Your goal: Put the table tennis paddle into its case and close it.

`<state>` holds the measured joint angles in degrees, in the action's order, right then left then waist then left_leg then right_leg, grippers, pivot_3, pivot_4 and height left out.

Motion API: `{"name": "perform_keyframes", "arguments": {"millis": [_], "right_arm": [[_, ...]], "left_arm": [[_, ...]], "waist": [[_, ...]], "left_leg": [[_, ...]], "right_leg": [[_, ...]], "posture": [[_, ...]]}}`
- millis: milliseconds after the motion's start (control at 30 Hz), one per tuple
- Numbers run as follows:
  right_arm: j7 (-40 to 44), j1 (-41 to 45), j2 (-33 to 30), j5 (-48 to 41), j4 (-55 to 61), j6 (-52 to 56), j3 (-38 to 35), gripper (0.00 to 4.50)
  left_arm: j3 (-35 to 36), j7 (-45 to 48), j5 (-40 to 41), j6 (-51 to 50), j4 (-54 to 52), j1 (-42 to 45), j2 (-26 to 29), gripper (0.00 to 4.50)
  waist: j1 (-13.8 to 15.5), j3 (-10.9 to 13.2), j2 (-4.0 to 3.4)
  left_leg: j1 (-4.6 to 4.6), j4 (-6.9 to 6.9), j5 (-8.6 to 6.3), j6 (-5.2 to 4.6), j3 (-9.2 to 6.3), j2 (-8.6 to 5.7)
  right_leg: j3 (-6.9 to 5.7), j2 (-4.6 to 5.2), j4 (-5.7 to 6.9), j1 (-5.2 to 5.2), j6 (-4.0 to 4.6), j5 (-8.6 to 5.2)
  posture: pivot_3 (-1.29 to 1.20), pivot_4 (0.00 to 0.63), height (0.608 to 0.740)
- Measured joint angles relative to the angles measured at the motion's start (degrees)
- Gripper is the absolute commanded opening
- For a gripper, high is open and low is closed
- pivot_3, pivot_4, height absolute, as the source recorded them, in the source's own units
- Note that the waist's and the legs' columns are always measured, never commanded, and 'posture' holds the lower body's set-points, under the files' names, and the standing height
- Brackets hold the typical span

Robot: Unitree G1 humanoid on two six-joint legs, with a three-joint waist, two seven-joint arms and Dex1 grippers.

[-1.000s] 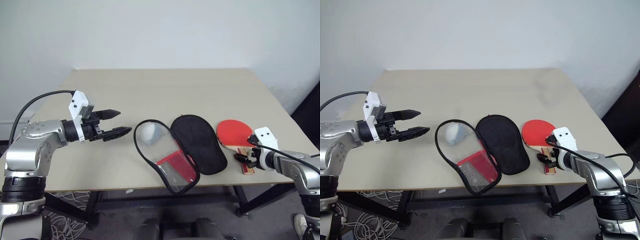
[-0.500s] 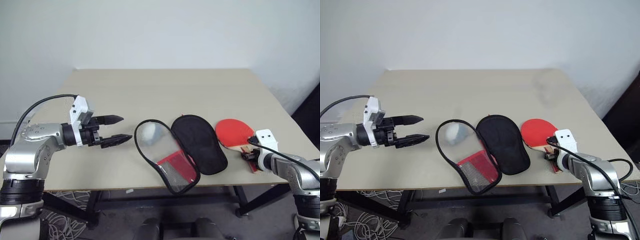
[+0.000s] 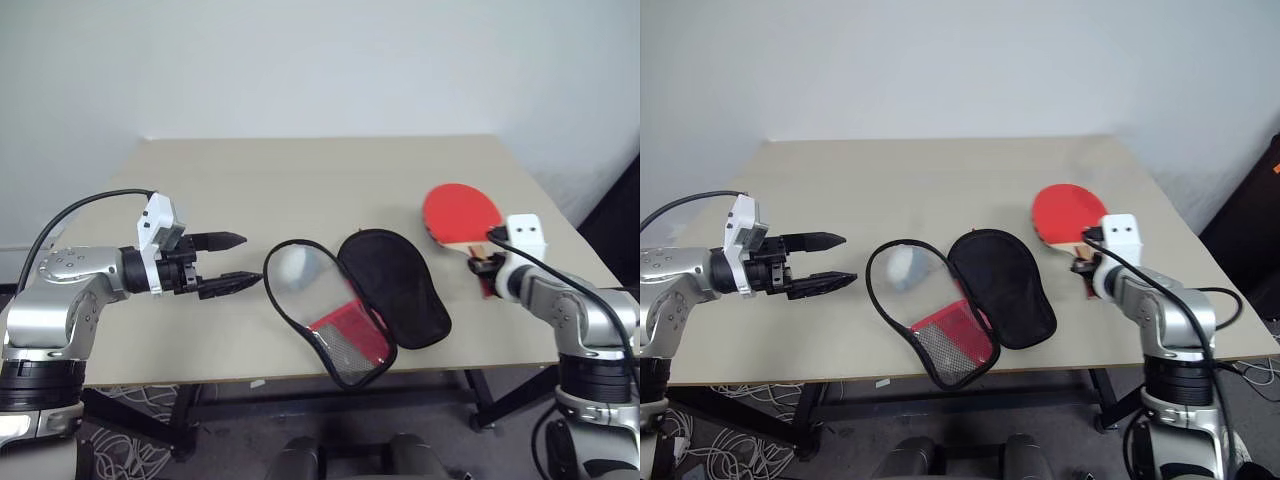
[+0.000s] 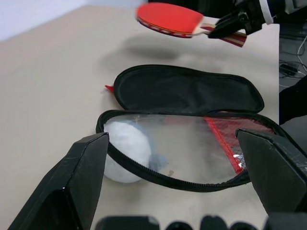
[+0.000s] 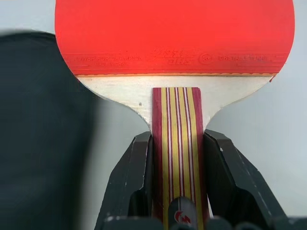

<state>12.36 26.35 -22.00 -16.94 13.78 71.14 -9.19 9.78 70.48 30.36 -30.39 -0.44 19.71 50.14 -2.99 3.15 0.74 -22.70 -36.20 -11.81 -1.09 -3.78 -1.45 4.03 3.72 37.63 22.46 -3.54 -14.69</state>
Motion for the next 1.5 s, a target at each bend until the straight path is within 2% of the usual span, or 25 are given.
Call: {"name": "perform_keyframes", "arguments": {"millis": [133,300,567,967,1000,1067,1233,1267,1333,1433,1500], "right_arm": [[-1.0,-0.2,5.8,-1.2,5.8,5.7,4.6,1.12],[-2.5,-3.0,8.9,-1.0,8.7,8.1,9.3,1.12],[-4.3,-7.6,9.9,0.8,8.2,7.8,12.9,1.12],[-4.6,-7.3,10.2,2.4,4.9,3.3,14.9,1.12],[-4.5,-7.0,10.2,2.5,4.5,3.1,15.0,1.86],[-4.3,-6.8,9.9,2.6,3.8,2.6,15.3,2.39],[-2.5,-6.4,8.0,2.4,3.9,2.8,16.1,4.27],[-2.0,-6.1,7.1,2.4,4.0,3.1,16.0,4.46],[-0.4,-5.4,5.8,1.5,4.7,4.1,15.1,4.46],[8.3,-1.5,-0.5,-5.1,9.3,6.2,13.1,4.46],[14.5,1.9,-6.0,-9.2,12.1,5.7,9.7,4.5]], "left_arm": [[0.2,-0.1,0.0,0.0,0.0,-0.1,0.0,4.5],[0.2,-0.2,0.0,-0.1,0.0,-0.2,0.0,4.5],[0.2,-0.5,0.0,-0.2,0.0,-0.2,0.0,4.5],[0.2,-1.1,0.1,-0.5,-0.2,-0.2,0.0,4.5],[0.2,-1.1,0.1,-0.5,-0.3,-0.2,0.0,4.5],[0.2,-1.2,0.1,-0.6,-0.5,-0.2,0.0,4.5],[0.7,-1.7,0.2,-0.9,-1.4,-0.9,0.0,4.5],[0.7,-1.7,0.2,-1.0,-1.4,-1.2,0.0,4.5],[0.7,-1.8,0.3,-1.1,-1.4,-1.5,0.0,4.5],[1.6,-1.8,1.0,-1.2,-1.9,-2.9,0.2,4.5],[2.6,-1.8,1.3,-1.6,-2.0,-4.3,0.6,4.12]], "waist": [[0.3,0.0,0.01],[0.3,0.0,0.02],[0.3,0.0,0.01],[0.2,0.0,0.04],[0.2,0.0,0.04],[0.2,0.0,0.04],[0.3,0.0,0.03],[0.3,0.0,0.03],[0.3,0.0,0.03],[0.3,0.0,-0.04],[0.3,0.0,-0.03]], "left_leg": [[-0.01,-0.04,0.0,0.0,-0.08,0.01],[-0.02,-0.05,0.0,0.0,-0.1,-0.01],[0.0,-0.02,0.0,0.01,-0.03,-0.05],[0.06,-0.02,0.0,0.01,-0.03,-0.04],[0.06,-0.02,0.0,0.01,-0.03,-0.04],[0.05,-0.02,0.0,0.01,-0.03,-0.04],[0.04,-0.03,0.0,0.01,-0.04,-0.02],[0.04,-0.03,0.0,0.01,-0.05,-0.03],[0.02,-0.03,0.0,0.01,-0.05,-0.03],[0.01,-0.03,0.0,0.0,-0.04,0.02],[0.03,-0.03,-0.01,0.0,-0.08,0.04]], "right_leg": [[-0.06,0.1,-0.01,-0.04,0.0,0.0],[-0.1,0.13,-0.01,-0.04,0.0,-0.01],[-0.1,0.09,-0.02,0.0,-0.02,-0.02],[-0.1,0.03,-0.03,-0.03,-0.04,-0.03],[-0.1,0.03,-0.03,-0.03,-0.04,-0.03],[-0.1,0.03,-0.03,-0.03,-0.04,-0.03],[-0.1,0.1,-0.04,-0.05,-0.04,-0.04],[-0.1,0.1,-0.04,-0.04,-0.04,-0.04],[-0.12,0.08,-0.04,-0.04,-0.04,-0.04],[-0.11,0.09,-0.04,-0.02,-0.11,-0.07],[-0.15,0.09,-0.07,-0.07,-0.13,-0.09]], "posture": [[0.0,0.0,0.734],[0.0,0.0,0.734],[0.0,0.0,0.734],[0.0,0.0,0.734],[0.0,0.0,0.734],[0.0,0.0,0.734],[0.0,0.0,0.734],[0.0,0.0,0.734],[0.0,0.0,0.734],[0.0,0.0,0.734],[0.0,0.0,0.734]]}}
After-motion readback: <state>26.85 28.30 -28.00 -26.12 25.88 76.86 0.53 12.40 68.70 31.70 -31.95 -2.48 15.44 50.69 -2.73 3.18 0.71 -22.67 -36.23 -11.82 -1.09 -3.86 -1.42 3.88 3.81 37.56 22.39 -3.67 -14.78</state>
